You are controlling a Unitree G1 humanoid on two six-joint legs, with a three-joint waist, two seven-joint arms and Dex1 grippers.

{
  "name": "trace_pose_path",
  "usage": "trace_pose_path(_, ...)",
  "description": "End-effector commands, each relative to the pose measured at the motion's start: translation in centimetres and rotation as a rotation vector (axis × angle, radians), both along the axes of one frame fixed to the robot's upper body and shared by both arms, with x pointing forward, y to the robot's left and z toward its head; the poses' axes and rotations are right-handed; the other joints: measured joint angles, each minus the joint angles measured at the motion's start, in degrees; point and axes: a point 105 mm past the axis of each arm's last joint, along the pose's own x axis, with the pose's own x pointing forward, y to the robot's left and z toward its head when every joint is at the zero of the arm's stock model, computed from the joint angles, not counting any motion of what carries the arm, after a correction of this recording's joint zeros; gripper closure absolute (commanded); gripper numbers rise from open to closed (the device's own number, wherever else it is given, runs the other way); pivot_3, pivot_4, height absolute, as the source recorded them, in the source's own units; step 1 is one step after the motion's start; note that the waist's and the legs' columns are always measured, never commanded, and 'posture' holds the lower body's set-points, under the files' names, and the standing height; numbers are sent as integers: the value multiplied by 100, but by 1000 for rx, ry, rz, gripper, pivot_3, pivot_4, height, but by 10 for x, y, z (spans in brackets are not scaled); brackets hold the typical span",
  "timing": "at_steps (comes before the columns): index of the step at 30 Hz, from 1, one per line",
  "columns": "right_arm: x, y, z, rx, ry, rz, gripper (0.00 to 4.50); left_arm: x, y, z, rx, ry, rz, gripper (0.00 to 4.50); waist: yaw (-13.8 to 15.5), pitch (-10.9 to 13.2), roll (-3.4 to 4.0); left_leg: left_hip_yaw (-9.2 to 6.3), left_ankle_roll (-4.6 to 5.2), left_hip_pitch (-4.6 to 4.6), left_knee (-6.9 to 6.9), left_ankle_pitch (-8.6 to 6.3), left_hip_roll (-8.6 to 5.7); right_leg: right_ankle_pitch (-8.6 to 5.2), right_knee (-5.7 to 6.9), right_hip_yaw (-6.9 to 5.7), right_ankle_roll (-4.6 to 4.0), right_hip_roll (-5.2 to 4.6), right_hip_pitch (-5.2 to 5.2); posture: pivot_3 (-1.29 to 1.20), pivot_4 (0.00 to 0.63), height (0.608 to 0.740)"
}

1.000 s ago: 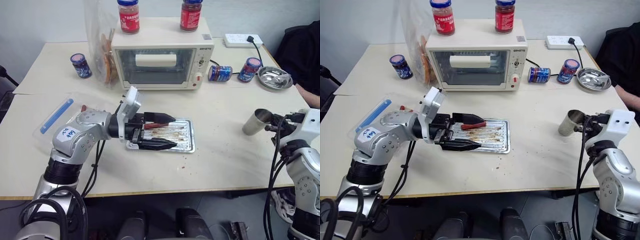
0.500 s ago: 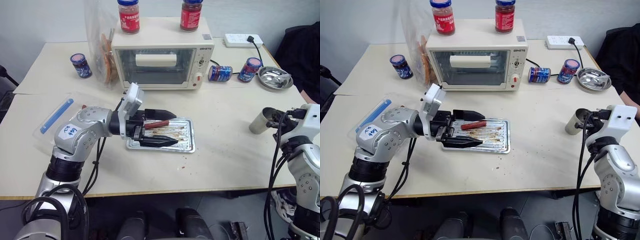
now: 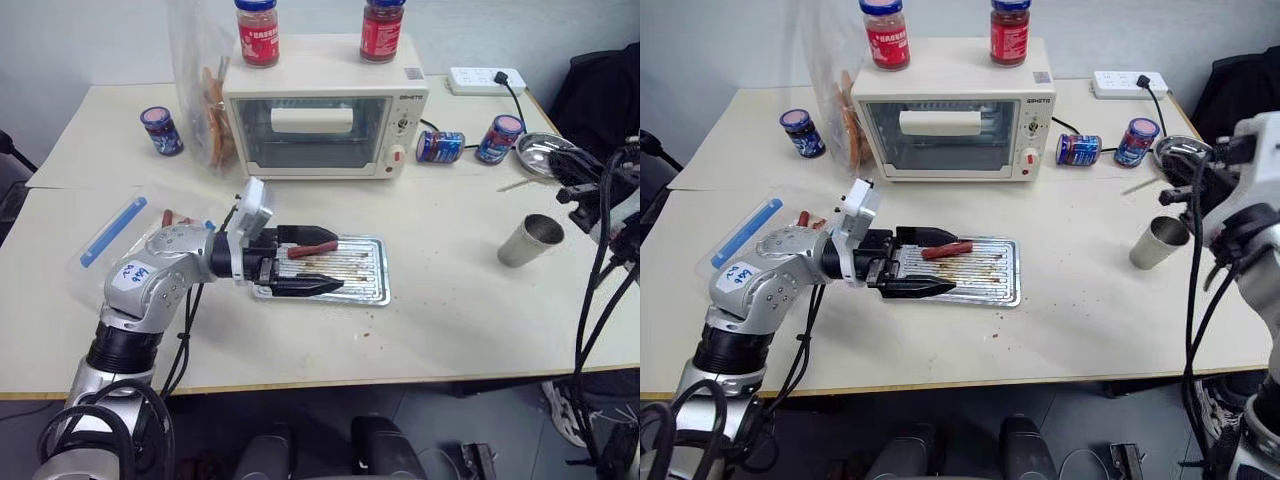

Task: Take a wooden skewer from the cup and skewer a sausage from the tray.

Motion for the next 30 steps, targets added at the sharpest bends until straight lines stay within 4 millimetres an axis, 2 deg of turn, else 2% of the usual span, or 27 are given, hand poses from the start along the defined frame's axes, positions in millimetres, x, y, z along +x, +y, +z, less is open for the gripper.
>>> trace_pose_path(1, -4, 41, 0, 245, 112, 345, 4448, 2, 7, 13, -45, -56, 58, 0, -1, 0, 0, -1, 0, 0, 1, 0, 1, 0, -1, 0, 0, 0, 0, 0, 150, 740)
trace_pose_path(6, -15, 84, -10, 502, 291, 660, 4448, 10, 10, 20, -84, -104, 146, 0, 9, 1, -2, -4, 1, -13, 5, 0, -2, 0, -3, -6, 0, -9, -7, 0, 150, 740)
trace_pose_path(9, -19, 105, -15, 632, 358, 786, 4448, 8, 8, 21, -104, -101, 151, 0, 1, 1, -2, -5, 3, -17, 9, -1, -2, 0, -5, -9, 0, -10, -7, 0, 150, 740)
trace_pose_path(12, -17, 118, -17, 711, 366, 837, 4448, 2, 4, 21, -118, -95, 143, 0, -37, 2, -5, -5, 4, -16, 10, -1, 1, 1, -5, -9, 2, -7, -5, 0, 150, 740)
trace_pose_path(13, -16, 121, -17, 740, 363, 850, 4448, 0, 2, 22, -129, -94, 139, 0, -40, 2, -5, -4, 4, -17, 10, -1, 0, 1, -4, -8, 2, -7, -7, 0, 150, 740)
trace_pose_path(16, -12, 129, -15, 814, 358, 880, 4500, -3, -4, 26, -160, -99, 130, 469, -36, 2, -5, -5, 4, -17, 10, -1, 0, 1, -2, -9, 2, -7, -8, 0, 150, 740)
trace_pose_path(23, -14, 138, -20, 810, 394, 908, 4500, -4, -10, 33, -180, -113, 136, 2082, -37, 1, -4, -6, 3, -17, 8, -1, -1, 1, -4, -11, 2, -7, -9, 0, 150, 740)
trace_pose_path(30, -16, 139, -26, 797, 411, 907, 4500, -6, -11, 38, -208, -109, 133, 2082, -57, 1, -4, -6, 4, -17, 7, -1, -1, 1, -4, -10, 2, -6, -10, 0, 150, 740)
